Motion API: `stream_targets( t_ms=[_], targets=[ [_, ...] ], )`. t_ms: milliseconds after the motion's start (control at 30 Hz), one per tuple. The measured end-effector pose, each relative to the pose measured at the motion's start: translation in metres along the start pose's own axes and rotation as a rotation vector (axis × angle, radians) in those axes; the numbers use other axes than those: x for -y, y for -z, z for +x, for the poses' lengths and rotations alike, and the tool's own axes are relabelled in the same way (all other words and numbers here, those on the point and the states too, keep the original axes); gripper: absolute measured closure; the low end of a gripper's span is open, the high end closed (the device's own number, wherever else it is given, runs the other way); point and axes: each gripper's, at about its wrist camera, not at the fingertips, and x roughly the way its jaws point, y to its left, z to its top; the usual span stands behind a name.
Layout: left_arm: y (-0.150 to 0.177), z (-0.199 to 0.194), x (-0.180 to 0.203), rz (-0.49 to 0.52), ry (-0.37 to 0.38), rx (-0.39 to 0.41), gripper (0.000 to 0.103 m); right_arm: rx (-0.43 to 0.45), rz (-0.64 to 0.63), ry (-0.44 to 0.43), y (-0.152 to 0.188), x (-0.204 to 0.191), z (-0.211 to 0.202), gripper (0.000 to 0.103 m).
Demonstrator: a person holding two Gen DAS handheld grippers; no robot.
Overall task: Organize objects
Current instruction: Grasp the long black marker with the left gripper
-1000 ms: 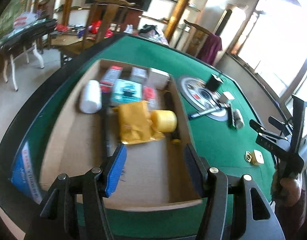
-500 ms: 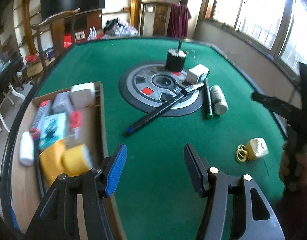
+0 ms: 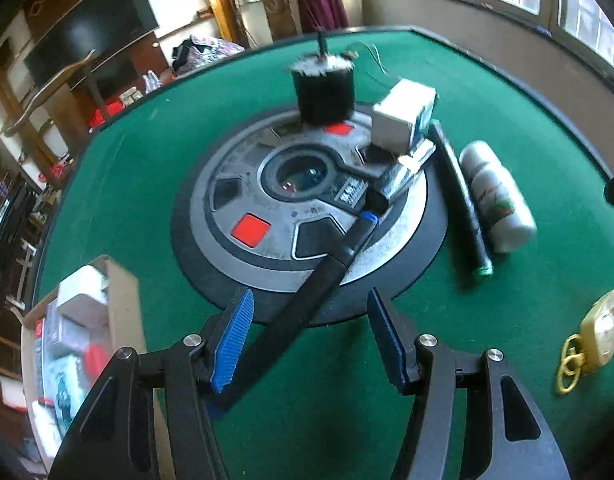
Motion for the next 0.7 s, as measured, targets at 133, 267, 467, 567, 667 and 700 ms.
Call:
stream_targets(
  t_ms=[133, 267, 467, 567, 667, 700],
  targets=[
    [0.001, 0.002, 0.0, -0.038, 0.039, -0.008, 0.053, -0.018, -0.018, -0.002, 0.003, -0.003, 0.003, 0.021],
    [0.009, -0.005, -0.004, -0.104, 0.117, -0.009, 0.092, -0.025, -0.028, 0.006, 0.004, -0.004, 0.006, 0.021],
    [0.04, -0.025, 0.0, -0.152, 0.149, -0.009, 0.092, -0.044, -0.005, 0.011, 0.005, 0.003, 0.01, 0.021],
    [0.049, -0.032, 0.008, -0.162, 0.115, 0.012, 0.092, -0.052, -0.002, 0.013, 0.005, 0.004, 0.011, 0.021],
    [0.045, -0.025, 0.015, -0.16, 0.071, 0.049, 0.09, -0.064, -0.002, 0.013, 0.005, 0.004, 0.014, 0.021],
    [0.043, -0.023, 0.015, -0.16, 0.068, 0.053, 0.09, -0.069, -0.001, 0.018, 0.006, 0.005, 0.015, 0.021]
  ],
)
